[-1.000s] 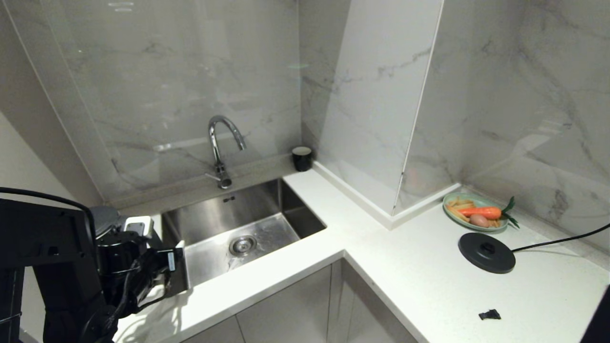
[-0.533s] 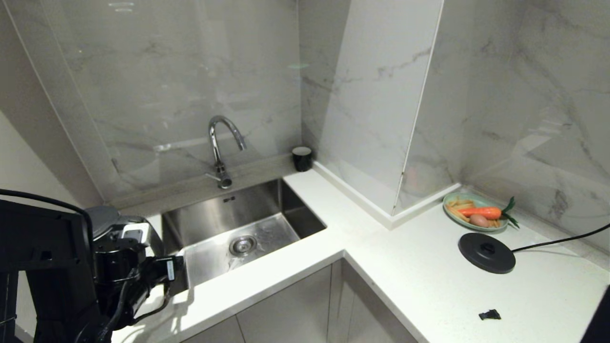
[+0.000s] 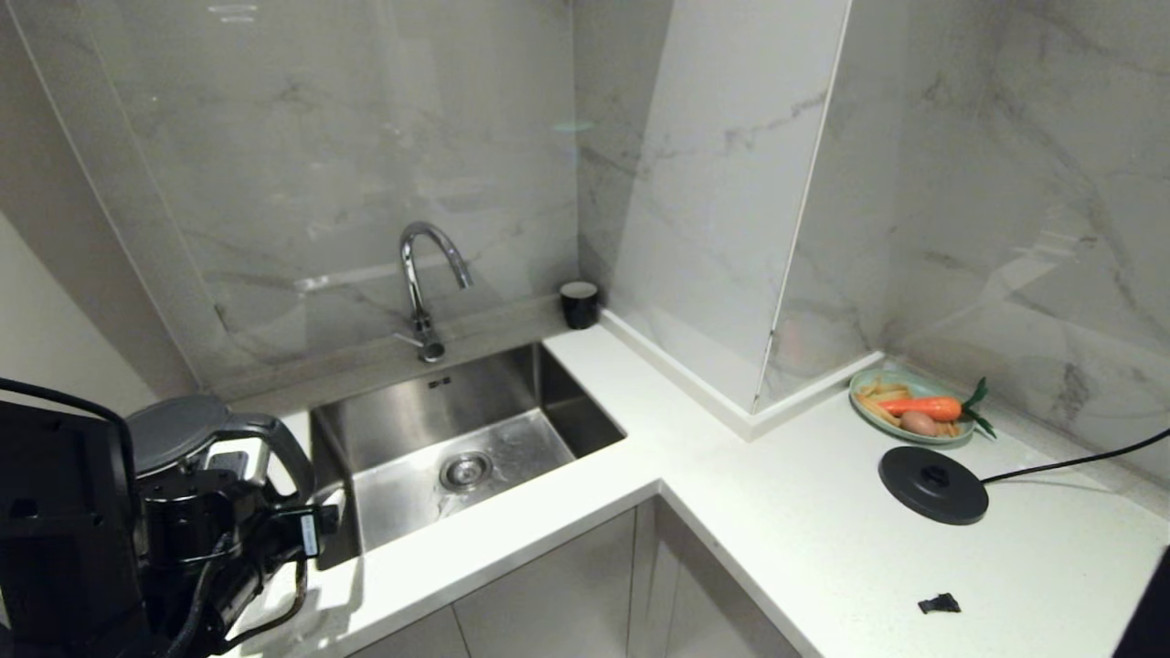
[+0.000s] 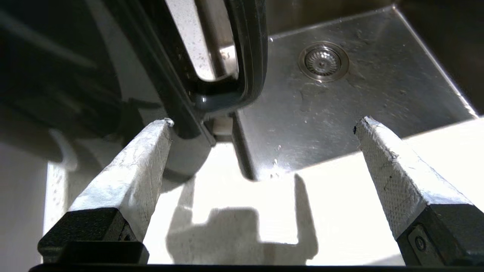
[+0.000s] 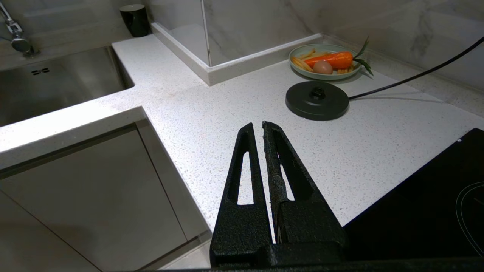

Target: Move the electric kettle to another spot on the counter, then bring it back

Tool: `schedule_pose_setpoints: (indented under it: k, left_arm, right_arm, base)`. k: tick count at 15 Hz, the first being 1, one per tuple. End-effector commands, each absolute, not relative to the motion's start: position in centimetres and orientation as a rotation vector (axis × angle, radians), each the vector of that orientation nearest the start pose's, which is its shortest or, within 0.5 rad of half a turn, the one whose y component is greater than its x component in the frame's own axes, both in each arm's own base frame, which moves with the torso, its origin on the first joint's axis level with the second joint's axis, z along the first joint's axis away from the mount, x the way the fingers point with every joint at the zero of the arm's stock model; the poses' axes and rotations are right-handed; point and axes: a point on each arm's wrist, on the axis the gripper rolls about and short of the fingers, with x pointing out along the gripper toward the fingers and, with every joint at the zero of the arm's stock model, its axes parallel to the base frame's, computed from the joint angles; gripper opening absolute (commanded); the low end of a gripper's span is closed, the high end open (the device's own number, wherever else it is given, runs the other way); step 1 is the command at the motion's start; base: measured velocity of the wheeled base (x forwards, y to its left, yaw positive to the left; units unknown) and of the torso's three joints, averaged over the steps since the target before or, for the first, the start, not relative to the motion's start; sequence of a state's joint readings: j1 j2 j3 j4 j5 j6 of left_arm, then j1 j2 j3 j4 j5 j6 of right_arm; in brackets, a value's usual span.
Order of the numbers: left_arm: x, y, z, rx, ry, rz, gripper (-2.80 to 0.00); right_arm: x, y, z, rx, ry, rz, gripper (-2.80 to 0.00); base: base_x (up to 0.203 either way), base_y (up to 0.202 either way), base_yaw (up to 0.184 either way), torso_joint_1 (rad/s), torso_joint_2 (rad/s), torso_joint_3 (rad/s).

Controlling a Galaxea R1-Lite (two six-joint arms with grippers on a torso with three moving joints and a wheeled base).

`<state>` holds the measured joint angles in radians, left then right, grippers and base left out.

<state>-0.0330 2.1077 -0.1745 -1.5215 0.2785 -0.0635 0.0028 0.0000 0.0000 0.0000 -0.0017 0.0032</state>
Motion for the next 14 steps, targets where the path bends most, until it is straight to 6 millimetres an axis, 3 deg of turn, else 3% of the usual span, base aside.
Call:
schedule_pose_setpoints:
  k: [1, 6, 12, 14]
  left_arm:
    - [24.2, -0.6, 4.0, -0.015, 0.370, 0.241, 0.00]
    - [21.0, -1.8, 4.3, -0.036, 0.419, 0.180, 0.00]
    - [20.8, -1.9, 4.8, -0.049, 0.396, 0.177, 0.00]
    - [20.4, -2.1, 6.2, -0.060, 0.333, 0.157, 0.00]
  right_arm:
    - [-2.3, 0.0, 7.5, 0.003, -0.002, 0.002, -2.80]
    - [-2.3, 0.0, 7.5, 0.003, -0.002, 0.002, -2.80]
    - [-2.3, 0.0, 7.5, 0.003, -0.002, 0.002, -2.80]
    - [-2.3, 0.0, 7.5, 0.003, -0.002, 0.002, -2.80]
  base:
    - [0.000, 0.000, 0.000, 0.000, 0.00, 0.000]
    - [0.000, 0.000, 0.000, 0.000, 0.00, 0.000]
    - [0.000, 0.000, 0.000, 0.000, 0.00, 0.000]
    - [0.000, 0.000, 0.000, 0.000, 0.00, 0.000]
